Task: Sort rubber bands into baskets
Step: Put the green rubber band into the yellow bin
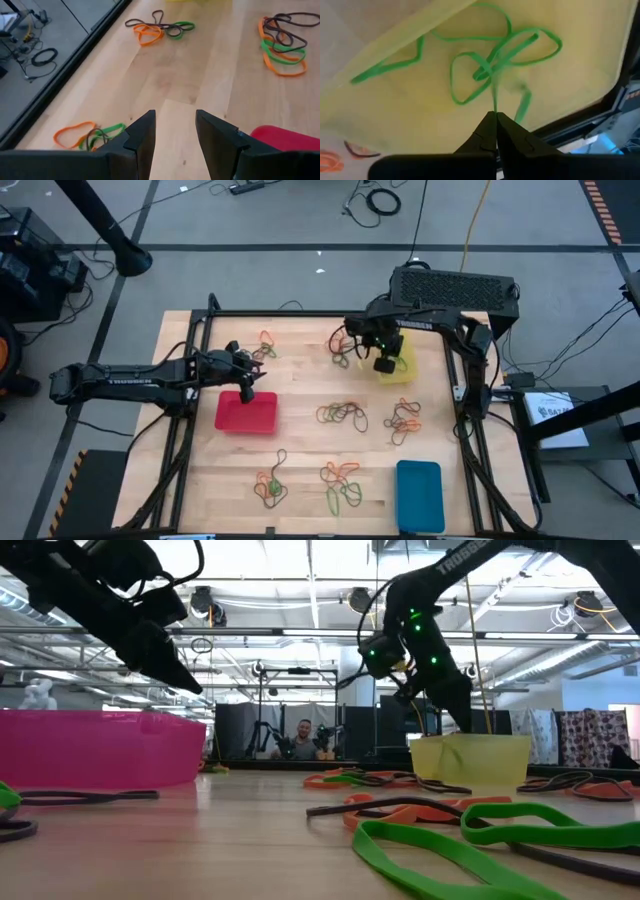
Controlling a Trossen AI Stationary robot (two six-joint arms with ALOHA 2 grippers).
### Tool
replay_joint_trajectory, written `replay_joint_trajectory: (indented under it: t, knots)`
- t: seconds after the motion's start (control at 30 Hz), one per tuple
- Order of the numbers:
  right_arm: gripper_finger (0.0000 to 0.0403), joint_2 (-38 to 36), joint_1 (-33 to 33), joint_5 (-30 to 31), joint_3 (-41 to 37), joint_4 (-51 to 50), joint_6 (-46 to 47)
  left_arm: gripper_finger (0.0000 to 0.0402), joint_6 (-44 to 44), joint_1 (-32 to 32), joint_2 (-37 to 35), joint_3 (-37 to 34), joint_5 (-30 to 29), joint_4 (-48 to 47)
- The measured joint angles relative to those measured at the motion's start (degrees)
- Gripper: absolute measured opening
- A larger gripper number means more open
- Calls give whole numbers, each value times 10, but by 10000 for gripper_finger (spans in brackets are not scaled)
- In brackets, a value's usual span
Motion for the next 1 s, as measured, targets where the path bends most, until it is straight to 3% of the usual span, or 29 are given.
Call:
replay_joint_trajectory:
  t: [0.17, 0.33, 0.6, 0.87, 1.0]
  knots:
    - [6, 0, -23, 0, 1, 42, -28, 148, 28, 0, 0, 0, -15, 14]
    - [37, 0, -38, 0, 1, 54, -51, 148, 74, 0, 0, 0, -41, 35]
    - [78, 0, -45, 2, 1, 0, -51, 148, 109, 0, 0, 0, -44, 67]
    - [76, -8, -44, 2, 1, -37, -36, 148, 168, 1, 0, 0, -55, 111]
    - [64, -59, -43, -13, 1, -9, -24, 148, 204, 1, 0, 0, -87, 181]
